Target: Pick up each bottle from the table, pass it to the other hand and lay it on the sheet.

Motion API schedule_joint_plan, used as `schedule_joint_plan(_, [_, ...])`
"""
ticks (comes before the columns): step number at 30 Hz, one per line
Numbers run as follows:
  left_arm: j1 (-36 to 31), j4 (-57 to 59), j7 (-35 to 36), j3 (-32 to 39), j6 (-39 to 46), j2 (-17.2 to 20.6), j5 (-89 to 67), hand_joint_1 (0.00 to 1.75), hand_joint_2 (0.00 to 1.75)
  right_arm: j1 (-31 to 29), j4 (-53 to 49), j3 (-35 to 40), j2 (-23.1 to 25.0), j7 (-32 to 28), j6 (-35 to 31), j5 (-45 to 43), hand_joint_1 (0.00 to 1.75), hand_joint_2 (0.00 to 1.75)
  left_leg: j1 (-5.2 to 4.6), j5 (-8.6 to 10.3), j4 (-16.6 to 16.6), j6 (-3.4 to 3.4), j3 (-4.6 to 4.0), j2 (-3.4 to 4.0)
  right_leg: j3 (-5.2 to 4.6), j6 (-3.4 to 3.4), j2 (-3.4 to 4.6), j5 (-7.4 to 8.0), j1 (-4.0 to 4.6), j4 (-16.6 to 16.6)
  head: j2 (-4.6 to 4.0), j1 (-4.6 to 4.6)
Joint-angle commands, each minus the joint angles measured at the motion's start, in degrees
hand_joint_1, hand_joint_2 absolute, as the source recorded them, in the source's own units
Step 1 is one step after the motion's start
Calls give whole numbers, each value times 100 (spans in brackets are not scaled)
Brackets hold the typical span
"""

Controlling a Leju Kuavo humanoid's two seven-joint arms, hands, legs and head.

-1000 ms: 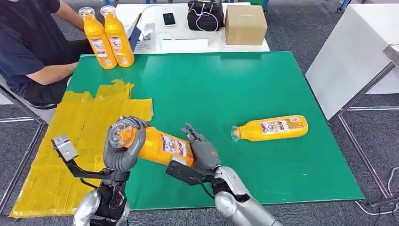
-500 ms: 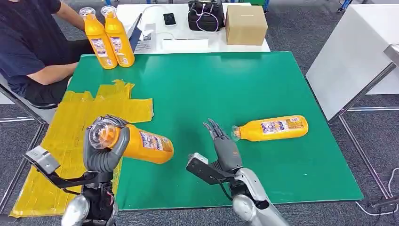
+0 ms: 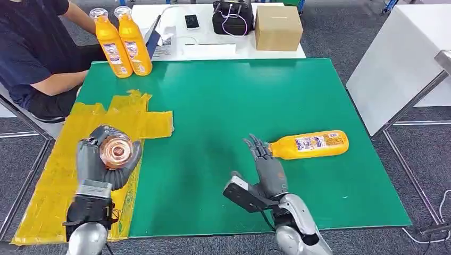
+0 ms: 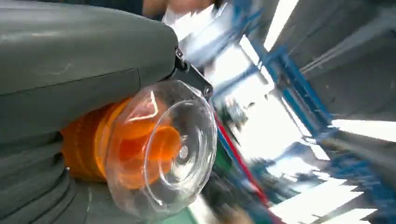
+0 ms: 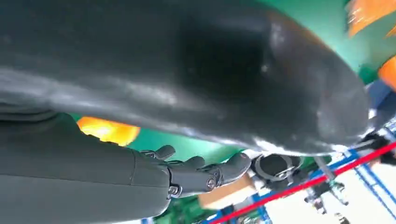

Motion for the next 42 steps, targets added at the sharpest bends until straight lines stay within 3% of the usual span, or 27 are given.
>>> schedule_joint_plan(1, [-256,1019,707,199,-275,271,-2687,175,175,6,-721,-1375,-426,-6,393,123,0,0,-7,-2,-4,0,23,-13,29,2,-17,-8,-6,-3,0,0])
schedule_joint_plan(13, [-504,2415,1411,-354,-871,811,-3593,175,175,-167,-1111,-1628,-643,251,616,501,0,0,-7,2,-9,2,33,-8,36,0,-13,-7,-7,-8,0,0])
schedule_joint_plan(27, [-575,2608,1537,-449,-1290,892,-3243,175,175,-300,-886,-1922,-769,405,690,647,0,0,-4,6,-3,3,9,0,12,1,-2,2,-4,-4,0,0])
schedule_joint_plan(33, [-654,2762,1434,-473,-1567,883,-2694,175,175,-564,-613,-1868,-785,473,856,744,0,0,-2,-8,-1,-1,45,10,48,-2,4,-10,-1,-4,0,0])
schedule_joint_plan(34, [-662,2787,1447,-502,-1545,890,-2712,16,175,-604,-567,-1839,-763,477,869,765,0,0,-4,2,-3,3,22,7,23,1,3,0,-3,-4,0,0])
schedule_joint_plan(35, [-662,2817,1502,-542,-1445,906,-2802,0,175,-654,-529,-1785,-724,495,884,801,0,0,-4,6,-3,4,10,5,11,2,3,3,-3,-4,0,0])
schedule_joint_plan(42, [-335,2890,1420,-142,-1238,1130,-2467,0,175,-1053,-131,-1125,-165,776,954,1197,0,0,-2,-5,-7,-2,40,39,35,-3,35,2,0,-7,0,2])
